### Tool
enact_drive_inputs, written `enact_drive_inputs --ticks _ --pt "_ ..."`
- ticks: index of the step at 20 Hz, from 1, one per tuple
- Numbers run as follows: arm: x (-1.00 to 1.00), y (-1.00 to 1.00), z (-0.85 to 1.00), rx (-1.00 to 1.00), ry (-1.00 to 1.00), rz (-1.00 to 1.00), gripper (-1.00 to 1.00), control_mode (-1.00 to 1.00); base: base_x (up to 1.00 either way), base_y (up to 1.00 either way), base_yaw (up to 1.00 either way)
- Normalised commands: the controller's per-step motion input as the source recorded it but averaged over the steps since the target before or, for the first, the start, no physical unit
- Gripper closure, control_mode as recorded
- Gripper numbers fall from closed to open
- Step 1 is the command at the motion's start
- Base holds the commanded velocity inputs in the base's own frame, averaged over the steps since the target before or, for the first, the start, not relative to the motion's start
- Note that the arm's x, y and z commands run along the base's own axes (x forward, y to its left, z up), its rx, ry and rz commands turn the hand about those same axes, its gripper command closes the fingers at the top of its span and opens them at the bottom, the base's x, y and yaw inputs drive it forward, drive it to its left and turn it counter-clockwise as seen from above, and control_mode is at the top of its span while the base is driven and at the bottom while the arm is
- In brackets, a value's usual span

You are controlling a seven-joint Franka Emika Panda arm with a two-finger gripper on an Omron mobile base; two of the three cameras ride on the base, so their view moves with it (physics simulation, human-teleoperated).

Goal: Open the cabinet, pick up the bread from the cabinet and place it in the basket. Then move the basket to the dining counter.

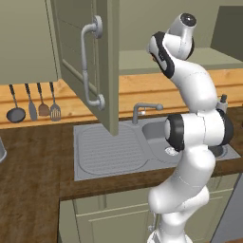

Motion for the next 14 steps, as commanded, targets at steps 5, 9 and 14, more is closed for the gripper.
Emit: enact_drive_inputs --ticks 5,9,14 --pt "0.04 0.00 -0.11 0.00 -0.02 0.00 1.00 -1.00 0.00 0.00 0.00" --pt "-0.11 0.00 -0.06 -0.01 -0.06 0.00 1.00 -1.00 0.00 0.00 0.00" --pt "-0.85 0.08 -0.01 -0.02 -0.14 0.00 1.00 -1.00 0.00 0.00 0.00"
